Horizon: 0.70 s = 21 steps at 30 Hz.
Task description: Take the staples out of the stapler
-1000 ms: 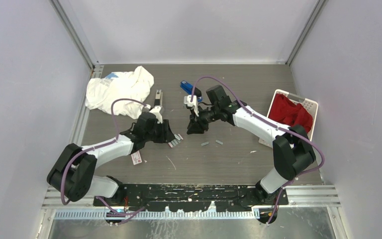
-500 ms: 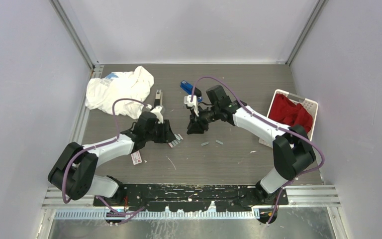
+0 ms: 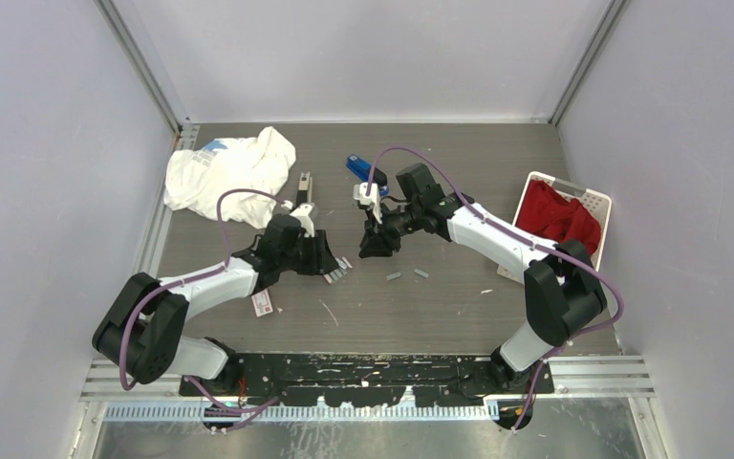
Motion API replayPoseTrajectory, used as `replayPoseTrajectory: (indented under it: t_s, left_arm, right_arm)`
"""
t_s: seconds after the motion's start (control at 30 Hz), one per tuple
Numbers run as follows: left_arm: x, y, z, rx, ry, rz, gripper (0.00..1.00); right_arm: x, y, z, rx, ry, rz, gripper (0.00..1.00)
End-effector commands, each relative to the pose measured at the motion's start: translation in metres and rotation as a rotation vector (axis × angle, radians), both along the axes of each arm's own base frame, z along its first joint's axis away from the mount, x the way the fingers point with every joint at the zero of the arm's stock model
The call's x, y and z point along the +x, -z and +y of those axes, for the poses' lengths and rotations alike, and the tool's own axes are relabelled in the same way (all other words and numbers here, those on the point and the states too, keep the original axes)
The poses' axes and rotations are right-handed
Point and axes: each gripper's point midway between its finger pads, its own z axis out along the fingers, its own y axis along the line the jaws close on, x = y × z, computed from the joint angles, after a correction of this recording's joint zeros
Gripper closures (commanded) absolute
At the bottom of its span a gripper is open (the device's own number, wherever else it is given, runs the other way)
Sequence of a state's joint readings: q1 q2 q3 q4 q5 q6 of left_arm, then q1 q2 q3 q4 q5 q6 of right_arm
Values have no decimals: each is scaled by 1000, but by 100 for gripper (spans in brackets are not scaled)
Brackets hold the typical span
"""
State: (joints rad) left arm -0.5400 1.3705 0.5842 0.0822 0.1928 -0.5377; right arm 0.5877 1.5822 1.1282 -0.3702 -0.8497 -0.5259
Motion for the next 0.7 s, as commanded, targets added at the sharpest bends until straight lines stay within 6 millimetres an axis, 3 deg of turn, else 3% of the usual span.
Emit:
replayPoseTrajectory:
  t_s: [0.0,0.67]
  left_arm:
    - [17,-23,-11,-49,18,-80,56]
    - [21,-20,-15,-44,25,-61,62]
  right_arm:
    - [1,-15,2,33,-13,-60,68]
    - [3,-13,2,28,-9,-61,68]
